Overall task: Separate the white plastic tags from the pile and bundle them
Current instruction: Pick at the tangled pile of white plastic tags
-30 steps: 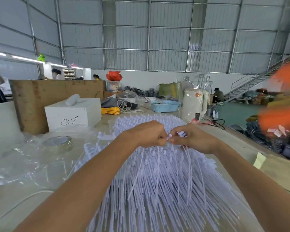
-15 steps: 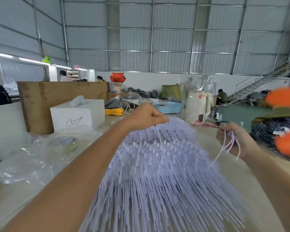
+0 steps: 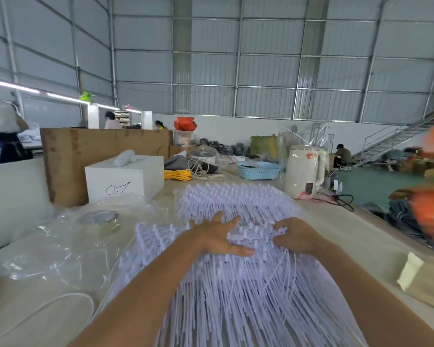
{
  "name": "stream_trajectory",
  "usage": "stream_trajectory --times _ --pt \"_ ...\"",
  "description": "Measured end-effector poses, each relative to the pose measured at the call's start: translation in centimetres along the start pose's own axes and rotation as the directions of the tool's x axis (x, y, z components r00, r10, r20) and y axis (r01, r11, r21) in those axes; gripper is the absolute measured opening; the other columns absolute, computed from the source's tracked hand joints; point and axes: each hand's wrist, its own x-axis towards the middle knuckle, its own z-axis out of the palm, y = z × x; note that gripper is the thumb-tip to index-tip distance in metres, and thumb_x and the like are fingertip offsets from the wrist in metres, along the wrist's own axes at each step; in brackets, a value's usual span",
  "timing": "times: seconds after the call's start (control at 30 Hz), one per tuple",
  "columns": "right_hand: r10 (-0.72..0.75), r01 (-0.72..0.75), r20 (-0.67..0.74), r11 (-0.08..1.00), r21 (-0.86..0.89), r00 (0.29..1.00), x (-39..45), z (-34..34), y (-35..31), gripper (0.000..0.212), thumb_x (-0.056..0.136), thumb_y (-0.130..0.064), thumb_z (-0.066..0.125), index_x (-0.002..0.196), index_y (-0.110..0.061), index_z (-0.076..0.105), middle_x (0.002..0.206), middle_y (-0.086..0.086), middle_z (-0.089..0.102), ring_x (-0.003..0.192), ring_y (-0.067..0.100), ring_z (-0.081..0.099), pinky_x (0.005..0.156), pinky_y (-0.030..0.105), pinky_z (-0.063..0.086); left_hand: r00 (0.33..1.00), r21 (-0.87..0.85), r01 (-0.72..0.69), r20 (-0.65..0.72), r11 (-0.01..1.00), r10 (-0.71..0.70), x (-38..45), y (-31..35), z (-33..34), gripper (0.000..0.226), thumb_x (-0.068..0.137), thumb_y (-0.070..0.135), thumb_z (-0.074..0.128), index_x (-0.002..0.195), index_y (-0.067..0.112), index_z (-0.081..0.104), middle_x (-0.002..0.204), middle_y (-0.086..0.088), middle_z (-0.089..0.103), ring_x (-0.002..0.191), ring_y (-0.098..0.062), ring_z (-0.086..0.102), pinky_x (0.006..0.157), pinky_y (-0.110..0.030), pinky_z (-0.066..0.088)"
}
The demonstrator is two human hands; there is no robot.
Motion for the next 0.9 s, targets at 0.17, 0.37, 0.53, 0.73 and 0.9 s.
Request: stream_trajectory --times 0.17,0.37,0.53,0.73,0.9 --pt "0.082 -0.077 0.044 0.993 -0.093 0.996 0.3 -0.6 1.2 0.046 0.078 -0.030 0.066 0.118 -0.010 0.061 0.121 0.007 0.057 0.105 0.022 0.056 0.079 0.022 0.042 0.995 0.052 -0.064 -0.070 0.997 0.068 0.1 1.3 0.5 0.098 0.070 0.084 0.045 0.150 0.038 0.012 0.159 0.000 0.014 0.145 -0.026 0.014 0.115 -0.048 0.011" --pt "0.152 -0.148 0.113 0.988 -0.044 0.982 -1.0 -2.5 2.8 0.035 0.078 -0.022 0.070 0.111 -0.011 0.064 0.097 0.009 0.061 0.067 0.018 0.058 0.056 0.022 0.048 0.995 0.073 -0.093 -0.021 0.993 0.094 -0.4 3.8 0.5 0.099 0.071 0.084 0.042 0.150 0.037 0.007 0.160 -0.005 0.008 0.145 -0.031 0.010 0.116 -0.054 0.008" --pt "0.140 -0.163 0.120 0.962 0.218 0.983 -2.3 -6.8 1.3 0.015 0.077 -0.011 0.074 0.070 -0.009 0.060 0.057 0.004 0.052 0.044 0.016 0.043 0.038 0.018 0.036 0.992 0.092 -0.074 -0.094 0.993 0.083 -1.3 3.9 0.4 0.100 0.074 0.082 0.037 0.151 0.032 -0.004 0.160 -0.004 -0.010 0.146 -0.031 -0.005 0.114 -0.058 -0.002" --pt "0.022 0.066 -0.198 0.902 0.427 0.980 -2.4 -10.6 -5.8 0.033 0.072 0.000 0.070 0.046 -0.015 0.058 0.043 0.001 0.044 0.036 0.012 0.037 0.035 0.018 0.031 0.878 -0.573 -0.354 -0.475 0.739 0.053 -4.5 5.3 -2.4 0.082 0.083 0.077 0.026 0.112 0.012 0.064 0.119 -0.014 0.058 0.102 -0.023 0.058 0.094 -0.039 0.040" --pt "-0.135 0.301 -0.371 0.848 0.436 0.919 -1.9 -5.9 -13.7 0.012 0.078 -0.006 0.069 0.072 -0.004 0.058 0.060 0.011 0.048 0.050 0.019 0.044 0.035 0.017 0.033 0.914 -0.916 -0.342 -0.273 0.210 0.300 -7.1 3.8 -5.6 0.043 0.094 0.048 0.047 0.122 0.016 0.052 0.110 -0.008 0.065 0.093 -0.034 0.067 0.083 -0.041 0.056"
